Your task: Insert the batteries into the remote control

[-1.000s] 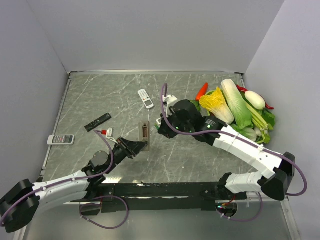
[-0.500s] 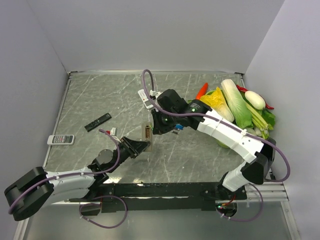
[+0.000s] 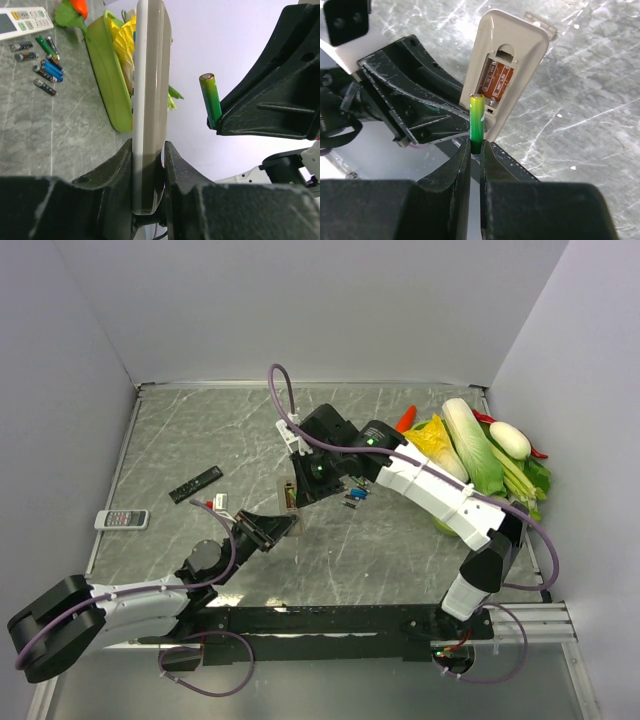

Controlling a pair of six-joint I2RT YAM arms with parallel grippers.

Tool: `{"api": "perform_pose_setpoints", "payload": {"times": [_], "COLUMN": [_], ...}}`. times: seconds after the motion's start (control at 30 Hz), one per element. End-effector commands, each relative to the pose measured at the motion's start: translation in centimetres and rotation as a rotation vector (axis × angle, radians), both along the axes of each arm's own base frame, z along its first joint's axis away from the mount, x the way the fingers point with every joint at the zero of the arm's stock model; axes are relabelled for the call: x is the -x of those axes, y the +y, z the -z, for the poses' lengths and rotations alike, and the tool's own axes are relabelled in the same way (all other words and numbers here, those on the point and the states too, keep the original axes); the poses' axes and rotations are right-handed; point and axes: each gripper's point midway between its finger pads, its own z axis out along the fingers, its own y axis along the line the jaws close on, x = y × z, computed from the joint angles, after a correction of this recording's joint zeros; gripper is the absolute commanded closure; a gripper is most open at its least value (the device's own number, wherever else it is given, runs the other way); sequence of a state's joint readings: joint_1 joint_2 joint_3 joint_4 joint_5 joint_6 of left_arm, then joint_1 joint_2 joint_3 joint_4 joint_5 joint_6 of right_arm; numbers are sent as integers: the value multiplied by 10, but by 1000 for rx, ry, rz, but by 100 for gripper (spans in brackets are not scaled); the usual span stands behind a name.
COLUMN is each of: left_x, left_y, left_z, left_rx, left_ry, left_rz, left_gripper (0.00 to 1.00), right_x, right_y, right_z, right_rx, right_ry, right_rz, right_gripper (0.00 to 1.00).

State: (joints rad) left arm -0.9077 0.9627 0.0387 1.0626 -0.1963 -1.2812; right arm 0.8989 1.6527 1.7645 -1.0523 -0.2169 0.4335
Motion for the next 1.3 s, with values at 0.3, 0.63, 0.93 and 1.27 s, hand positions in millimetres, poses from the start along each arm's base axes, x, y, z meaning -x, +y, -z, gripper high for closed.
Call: {"api": "perform_pose_setpoints", "payload": {"times": [0.3,0.63,0.93,1.27], "left_x": [7,5,6,4], "left_y": [19,10,3,12], "left_z": [13,9,2,6], "left_rx": [41,42,68,57], "left_ry": [27,32,21,33], "left_rz": [-40,-28,-5,-53], "left_gripper": [99,99,99,99], "right_x": [1,-3,-3,-13], "right_y": [8,16,21,-1], "right_z": [6,8,16,19], "right_rx": [54,60,62,75], "right_ry": [72,84,102,42], "right_rz": [16,13,7,121], "right_gripper": [100,100,93,100]}}
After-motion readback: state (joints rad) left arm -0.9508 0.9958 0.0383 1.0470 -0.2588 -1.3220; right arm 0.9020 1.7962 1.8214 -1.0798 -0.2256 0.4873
